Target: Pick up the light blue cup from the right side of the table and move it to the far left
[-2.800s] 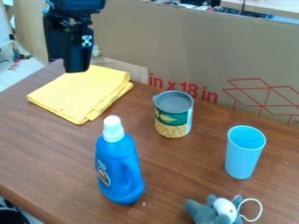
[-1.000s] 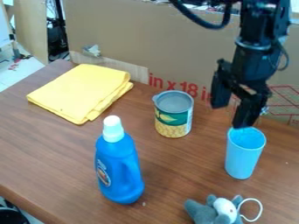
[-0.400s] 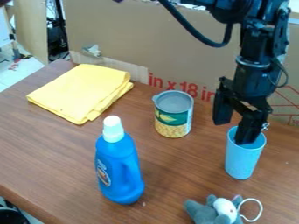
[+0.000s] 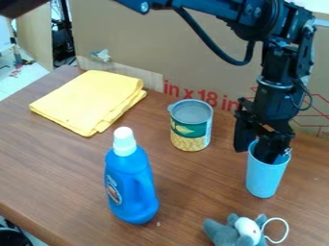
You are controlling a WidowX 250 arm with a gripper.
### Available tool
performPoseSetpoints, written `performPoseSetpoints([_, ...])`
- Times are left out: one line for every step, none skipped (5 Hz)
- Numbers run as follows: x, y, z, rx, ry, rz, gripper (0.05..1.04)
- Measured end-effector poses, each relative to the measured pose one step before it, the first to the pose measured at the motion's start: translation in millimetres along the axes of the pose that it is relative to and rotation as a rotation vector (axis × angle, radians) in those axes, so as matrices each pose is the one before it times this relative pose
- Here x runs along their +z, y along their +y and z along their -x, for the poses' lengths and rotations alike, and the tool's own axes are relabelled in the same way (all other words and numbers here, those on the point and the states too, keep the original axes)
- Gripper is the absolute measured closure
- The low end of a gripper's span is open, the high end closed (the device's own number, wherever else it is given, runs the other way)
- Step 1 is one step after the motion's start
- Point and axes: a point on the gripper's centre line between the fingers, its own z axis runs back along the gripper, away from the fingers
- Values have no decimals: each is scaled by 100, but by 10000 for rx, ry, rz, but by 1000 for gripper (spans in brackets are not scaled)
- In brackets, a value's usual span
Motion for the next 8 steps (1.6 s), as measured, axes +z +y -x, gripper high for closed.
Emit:
performPoseSetpoints([76,-37,100,-16,72,25,724])
performPoseSetpoints([642,-88,158,-319,184,33,929])
performPoseSetpoints([2607,-1144,409,-1301,243,-449,994])
performPoseSetpoints([5497,-2133,1480,-920,-349,-1145,996])
performPoseSetpoints([3856,166,4526,527,-526,-433,996])
performPoseSetpoints([1824,2228,5355,1648,-499,-413,996])
performPoseSetpoints([-364,2481,4191,1463,408,37,996])
performPoseSetpoints([-2481,2819,4492,1494,567,351,996])
